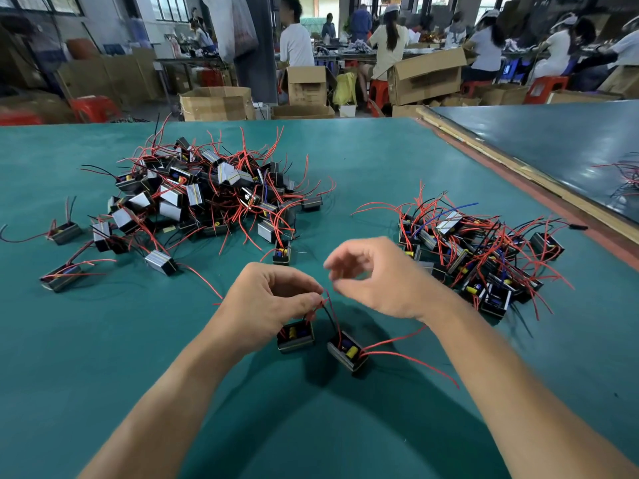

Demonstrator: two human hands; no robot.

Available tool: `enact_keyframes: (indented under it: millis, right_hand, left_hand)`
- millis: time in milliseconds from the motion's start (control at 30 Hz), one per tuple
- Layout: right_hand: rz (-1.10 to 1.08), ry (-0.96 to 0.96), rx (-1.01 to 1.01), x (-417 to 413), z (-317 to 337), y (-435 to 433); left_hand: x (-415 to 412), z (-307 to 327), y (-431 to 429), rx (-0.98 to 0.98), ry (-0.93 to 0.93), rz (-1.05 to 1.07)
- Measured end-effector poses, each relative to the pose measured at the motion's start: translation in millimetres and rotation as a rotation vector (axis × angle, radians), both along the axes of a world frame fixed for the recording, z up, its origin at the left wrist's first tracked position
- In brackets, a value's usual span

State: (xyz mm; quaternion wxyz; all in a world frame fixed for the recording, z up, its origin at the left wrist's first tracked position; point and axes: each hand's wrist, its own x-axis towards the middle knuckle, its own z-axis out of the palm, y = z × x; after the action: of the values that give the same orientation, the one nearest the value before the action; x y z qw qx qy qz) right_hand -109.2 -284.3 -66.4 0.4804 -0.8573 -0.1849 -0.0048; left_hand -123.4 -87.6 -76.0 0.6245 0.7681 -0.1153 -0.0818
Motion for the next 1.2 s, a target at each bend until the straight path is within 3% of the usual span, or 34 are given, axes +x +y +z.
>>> enact_keyframes:
  millis: [133, 267, 633, 1200]
  right_hand:
    - [0.054, -0.163, 0.044, -5.7, 7.4, 4.8]
    - [0.121, -0.127, -0.093, -7.4, 2.7, 8.3]
    - [0.148, 0.002, -0.14, -3.2, 1.4, 2.3]
    - [0.102, 0.009, -0.248, -5.6, 4.0, 3.6]
  left_hand:
    - [-1.5, 1.0, -0.4, 0.009, 0.022, -0.028]
    - [-1.2, -0.1, 1.5, 0.052, 0.046, -0.012]
    - [-3.0, -0.3, 0.3, 0.104, 0.035, -0.063]
    - [-8.1, 1.3, -2.2, 0.114, -0.066, -0.039]
